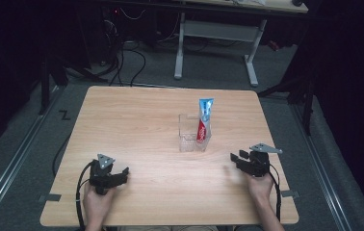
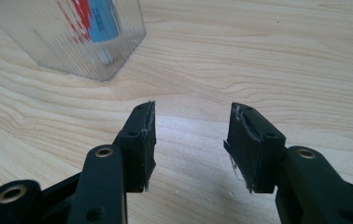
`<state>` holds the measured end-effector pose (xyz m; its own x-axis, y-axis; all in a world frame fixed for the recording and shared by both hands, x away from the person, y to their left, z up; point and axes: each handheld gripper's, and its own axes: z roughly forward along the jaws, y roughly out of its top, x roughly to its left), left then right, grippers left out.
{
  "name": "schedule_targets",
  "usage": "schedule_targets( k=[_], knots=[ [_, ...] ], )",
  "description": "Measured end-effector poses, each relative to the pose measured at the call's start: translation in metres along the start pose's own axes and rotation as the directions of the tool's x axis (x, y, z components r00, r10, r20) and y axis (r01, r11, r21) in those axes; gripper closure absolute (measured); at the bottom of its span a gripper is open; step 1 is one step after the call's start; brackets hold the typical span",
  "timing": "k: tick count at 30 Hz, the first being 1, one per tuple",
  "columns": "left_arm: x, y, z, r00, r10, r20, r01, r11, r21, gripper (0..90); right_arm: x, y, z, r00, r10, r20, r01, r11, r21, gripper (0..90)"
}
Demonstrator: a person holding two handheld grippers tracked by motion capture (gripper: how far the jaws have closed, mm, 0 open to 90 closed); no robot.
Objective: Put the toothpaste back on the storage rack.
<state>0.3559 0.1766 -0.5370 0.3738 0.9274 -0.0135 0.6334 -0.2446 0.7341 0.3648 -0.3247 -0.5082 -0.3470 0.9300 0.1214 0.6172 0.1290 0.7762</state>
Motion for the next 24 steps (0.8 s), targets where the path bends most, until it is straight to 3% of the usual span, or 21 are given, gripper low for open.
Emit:
schedule_targets(
  k=[24],
  knots=[
    [0.0, 0.0, 0.0, 1.0, 0.0, 0.0, 0.0, 1.0, 0.0, 20.1, 0.014, -0.006, 0.024, 0.9959, -0.086, 0.026, 0.084, 0.994, 0.075, 50.9]
  ],
)
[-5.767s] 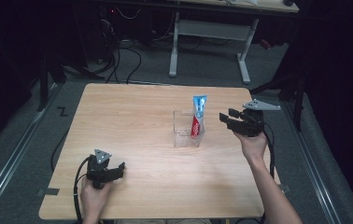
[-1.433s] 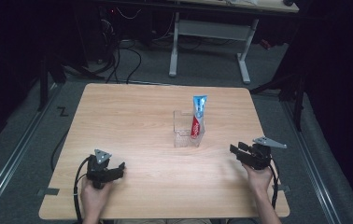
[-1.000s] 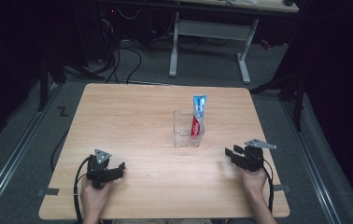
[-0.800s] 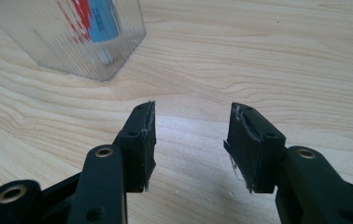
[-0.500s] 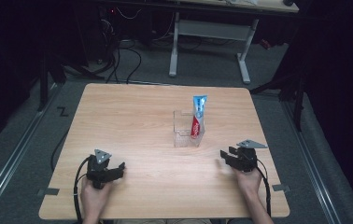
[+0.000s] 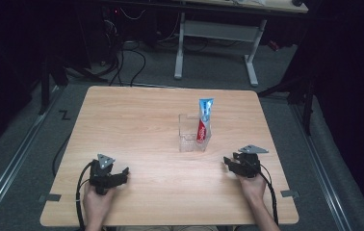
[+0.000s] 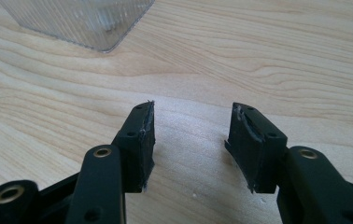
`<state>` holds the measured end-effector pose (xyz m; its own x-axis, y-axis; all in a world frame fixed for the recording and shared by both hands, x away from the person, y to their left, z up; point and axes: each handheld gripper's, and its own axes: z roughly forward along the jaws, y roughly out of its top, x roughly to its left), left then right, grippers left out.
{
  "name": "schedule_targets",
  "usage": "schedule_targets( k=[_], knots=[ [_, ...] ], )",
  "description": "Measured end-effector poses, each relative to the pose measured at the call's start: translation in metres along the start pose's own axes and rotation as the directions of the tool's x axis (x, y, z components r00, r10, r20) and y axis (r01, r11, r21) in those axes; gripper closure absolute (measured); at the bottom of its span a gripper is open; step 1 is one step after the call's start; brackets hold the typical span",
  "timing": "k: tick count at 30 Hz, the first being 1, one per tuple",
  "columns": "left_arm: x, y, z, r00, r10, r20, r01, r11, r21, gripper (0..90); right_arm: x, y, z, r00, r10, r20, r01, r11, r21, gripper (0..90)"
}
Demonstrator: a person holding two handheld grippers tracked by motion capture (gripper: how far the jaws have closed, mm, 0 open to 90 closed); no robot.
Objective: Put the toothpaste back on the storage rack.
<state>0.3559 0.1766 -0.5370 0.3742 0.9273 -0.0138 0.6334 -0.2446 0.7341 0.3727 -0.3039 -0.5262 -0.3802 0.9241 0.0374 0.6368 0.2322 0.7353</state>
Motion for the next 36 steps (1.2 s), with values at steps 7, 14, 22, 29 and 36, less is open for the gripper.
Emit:
schedule_targets(
  k=[7, 14, 22, 29, 36],
  knots=[
    [0.0, 0.0, 0.0, 1.0, 0.0, 0.0, 0.0, 1.0, 0.0, 20.1, 0.001, -0.0002, 0.0022, 0.9997, -0.018, 0.014, 0.018, 1.0, 0.007, 50.4],
    [0.0, 0.0, 0.0, 1.0, 0.0, 0.0, 0.0, 1.0, 0.0, 20.1, 0.0029, 0.0, 0.0047, 0.9991, -0.037, 0.019, 0.037, 0.999, 0.01, 49.6],
    [0.0, 0.0, 0.0, 1.0, 0.0, 0.0, 0.0, 1.0, 0.0, 20.1, 0.0038, -0.0004, 0.0063, 0.998, -0.06, 0.021, 0.06, 0.998, 0.005, 47.6],
    [0.0, 0.0, 0.0, 1.0, 0.0, 0.001, 0.0, 1.0, 0.0, 20.1, 0.0039, -0.0004, 0.0064, 0.9979, -0.062, 0.018, 0.062, 0.998, 0.005, 46.4],
    [0.0, 0.0, 0.0, 1.0, 0.0, 0.001, 0.0, 1.0, 0.0, 20.1, 0.0041, -0.0003, 0.0065, 0.9978, -0.065, 0.013, 0.065, 0.998, 0.007, 45.0]
  ],
)
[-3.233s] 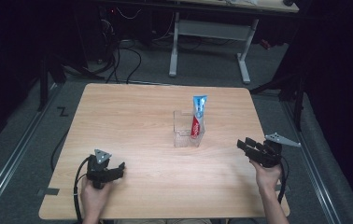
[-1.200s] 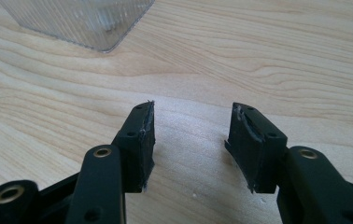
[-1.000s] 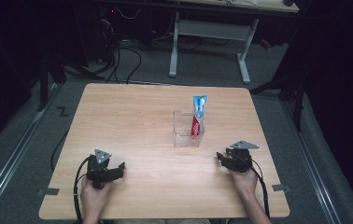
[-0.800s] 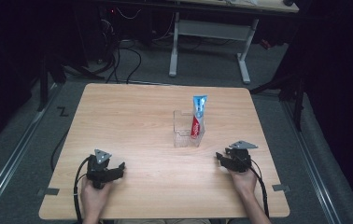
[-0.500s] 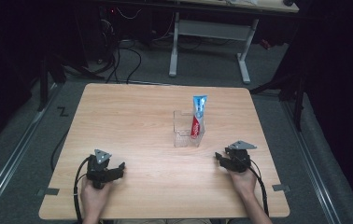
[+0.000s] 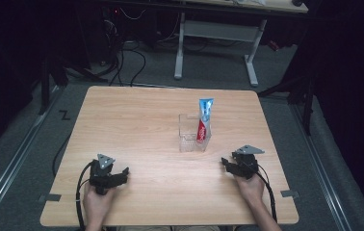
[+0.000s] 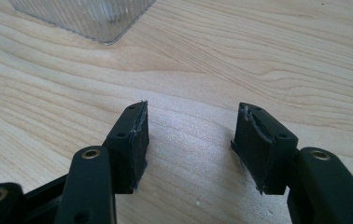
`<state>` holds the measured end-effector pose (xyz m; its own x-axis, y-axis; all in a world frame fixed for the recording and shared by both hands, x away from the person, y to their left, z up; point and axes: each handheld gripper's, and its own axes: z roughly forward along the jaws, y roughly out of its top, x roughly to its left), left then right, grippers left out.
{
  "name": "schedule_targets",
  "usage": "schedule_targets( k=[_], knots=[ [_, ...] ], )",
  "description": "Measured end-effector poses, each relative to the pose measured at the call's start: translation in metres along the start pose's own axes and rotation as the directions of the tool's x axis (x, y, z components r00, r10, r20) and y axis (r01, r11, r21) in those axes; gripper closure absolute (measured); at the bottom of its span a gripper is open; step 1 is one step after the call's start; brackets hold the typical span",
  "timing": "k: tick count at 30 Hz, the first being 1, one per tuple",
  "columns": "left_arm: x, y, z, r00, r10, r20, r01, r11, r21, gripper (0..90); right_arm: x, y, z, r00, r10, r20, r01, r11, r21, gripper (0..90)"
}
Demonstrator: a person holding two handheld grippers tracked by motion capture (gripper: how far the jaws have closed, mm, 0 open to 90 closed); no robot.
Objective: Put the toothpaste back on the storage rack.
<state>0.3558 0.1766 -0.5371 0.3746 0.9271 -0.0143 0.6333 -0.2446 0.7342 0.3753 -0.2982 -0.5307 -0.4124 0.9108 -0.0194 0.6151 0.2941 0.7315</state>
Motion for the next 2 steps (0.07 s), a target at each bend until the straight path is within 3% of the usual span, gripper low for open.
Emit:
schedule_targets(
  k=[2],
  knots=[
    [0.0, 0.0, 0.0, 1.0, 0.0, 0.0, 0.0, 1.0, 0.0, 20.1, 0.0002, 0.0, 0.0, 1.0, 0.001, -0.001, -0.001, 1.0, 0.001, 44.6]
  ],
)
